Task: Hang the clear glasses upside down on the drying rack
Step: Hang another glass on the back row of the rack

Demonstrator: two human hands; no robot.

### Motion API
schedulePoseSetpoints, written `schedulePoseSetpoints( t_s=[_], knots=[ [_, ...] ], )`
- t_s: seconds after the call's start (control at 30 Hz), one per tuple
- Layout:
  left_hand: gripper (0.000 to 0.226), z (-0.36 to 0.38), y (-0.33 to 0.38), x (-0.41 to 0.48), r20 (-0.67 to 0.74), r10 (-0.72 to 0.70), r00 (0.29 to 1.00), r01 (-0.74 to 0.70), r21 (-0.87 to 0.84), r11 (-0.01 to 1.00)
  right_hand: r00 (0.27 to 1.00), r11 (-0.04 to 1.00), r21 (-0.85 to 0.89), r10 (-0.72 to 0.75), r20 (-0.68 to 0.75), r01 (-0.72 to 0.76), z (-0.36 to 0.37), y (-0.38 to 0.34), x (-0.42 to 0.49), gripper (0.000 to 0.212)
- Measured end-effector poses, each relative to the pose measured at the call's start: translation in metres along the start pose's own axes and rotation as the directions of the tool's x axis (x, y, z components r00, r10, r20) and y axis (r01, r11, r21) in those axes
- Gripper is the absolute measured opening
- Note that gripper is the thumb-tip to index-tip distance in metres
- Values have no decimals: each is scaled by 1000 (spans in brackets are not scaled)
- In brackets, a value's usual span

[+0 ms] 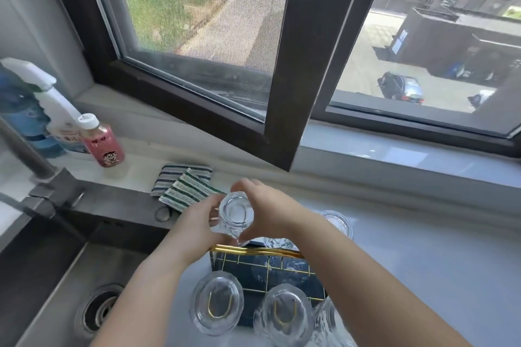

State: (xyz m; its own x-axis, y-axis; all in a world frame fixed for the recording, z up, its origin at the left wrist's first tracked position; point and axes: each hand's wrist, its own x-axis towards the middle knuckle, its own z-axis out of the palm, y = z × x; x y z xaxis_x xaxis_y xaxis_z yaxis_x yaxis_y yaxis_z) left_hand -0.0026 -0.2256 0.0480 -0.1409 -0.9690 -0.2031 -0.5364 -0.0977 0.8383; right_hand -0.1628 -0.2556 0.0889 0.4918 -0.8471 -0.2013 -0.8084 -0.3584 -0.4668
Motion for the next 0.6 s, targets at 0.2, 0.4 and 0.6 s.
schedulePoseSetpoints(
  t_s=[0.2,0.4,0.6],
  knots=[
    [69,-1,-6,-1,-2,8,1000,-8,19,1000,998,998,-59,-19,63,23,5,0,5,85],
    [70,2,-16,1,-12,21,1000,-22,-38,999,994,999,-51,-9,108,14,4,-2,8,86],
    [66,-7,-23,-18,6,-8,1000,9,-95,995,1000,999,26,23,-6,-23,-28,-20,-22,83]
  ],
)
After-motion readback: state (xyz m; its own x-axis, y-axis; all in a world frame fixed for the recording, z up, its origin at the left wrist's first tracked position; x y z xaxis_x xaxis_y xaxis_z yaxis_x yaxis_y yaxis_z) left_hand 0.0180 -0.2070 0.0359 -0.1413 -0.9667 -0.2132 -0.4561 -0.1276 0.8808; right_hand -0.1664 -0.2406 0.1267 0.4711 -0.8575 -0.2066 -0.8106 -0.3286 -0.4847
